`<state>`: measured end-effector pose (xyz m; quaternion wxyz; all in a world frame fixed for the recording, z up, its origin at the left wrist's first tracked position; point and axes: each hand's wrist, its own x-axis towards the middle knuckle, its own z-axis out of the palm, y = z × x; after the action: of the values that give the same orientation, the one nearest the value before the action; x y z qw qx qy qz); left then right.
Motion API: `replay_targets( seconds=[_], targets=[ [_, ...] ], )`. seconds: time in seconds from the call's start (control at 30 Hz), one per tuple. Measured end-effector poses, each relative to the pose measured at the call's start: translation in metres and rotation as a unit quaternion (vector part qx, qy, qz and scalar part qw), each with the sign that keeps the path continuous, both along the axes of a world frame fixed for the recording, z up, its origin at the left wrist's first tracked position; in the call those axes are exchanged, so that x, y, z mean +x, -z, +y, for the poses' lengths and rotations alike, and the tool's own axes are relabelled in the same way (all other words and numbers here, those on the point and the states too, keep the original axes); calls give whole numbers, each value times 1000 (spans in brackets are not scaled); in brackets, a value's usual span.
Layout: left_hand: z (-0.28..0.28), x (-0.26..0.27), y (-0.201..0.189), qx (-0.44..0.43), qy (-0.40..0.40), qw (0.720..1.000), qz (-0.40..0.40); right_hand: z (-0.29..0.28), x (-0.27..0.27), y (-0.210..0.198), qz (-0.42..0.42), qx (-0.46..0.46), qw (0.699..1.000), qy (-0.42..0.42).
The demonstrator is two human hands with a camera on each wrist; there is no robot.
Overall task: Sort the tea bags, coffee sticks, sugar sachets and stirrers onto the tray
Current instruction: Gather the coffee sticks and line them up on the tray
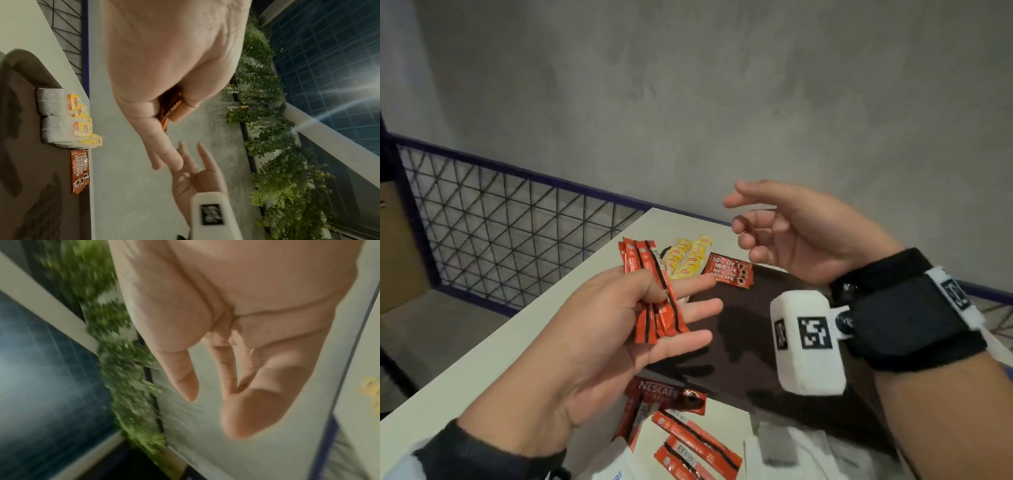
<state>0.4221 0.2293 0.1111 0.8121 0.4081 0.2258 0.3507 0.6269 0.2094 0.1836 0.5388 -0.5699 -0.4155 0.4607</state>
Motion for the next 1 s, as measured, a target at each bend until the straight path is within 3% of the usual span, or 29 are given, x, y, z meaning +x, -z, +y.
replay_targets(
  seconds=[0.1,0.23,0.37,0.43,0.63,0.83,0.93,1.0],
  targets=[
    [-3,1,-3,27,-17,999,5,-37,-31,-4,-21,54,997,-54],
    [-2,0,0,34,-24,999,3,-52,-44,4,-160,45,986,-34],
    [0,-1,3,16,2,1000,-9,-45,-45,19,-358,37,933,13],
    [0,-1,5,3,6,1000,-19,-42,-46,27,-407,44,912,15],
    [1,0,7,-14,20,998,-51,-33,-56,37,-389,126,912,10],
    [6,7,14,1,-50,999,5,-30,-54,37,-458,169,863,128],
    [7,8,14,8,-38,999,6,-31,-49,38,-469,140,869,71],
    [6,9,12,21,-29,999,4,-35,-48,38,-501,131,855,25]
  ],
)
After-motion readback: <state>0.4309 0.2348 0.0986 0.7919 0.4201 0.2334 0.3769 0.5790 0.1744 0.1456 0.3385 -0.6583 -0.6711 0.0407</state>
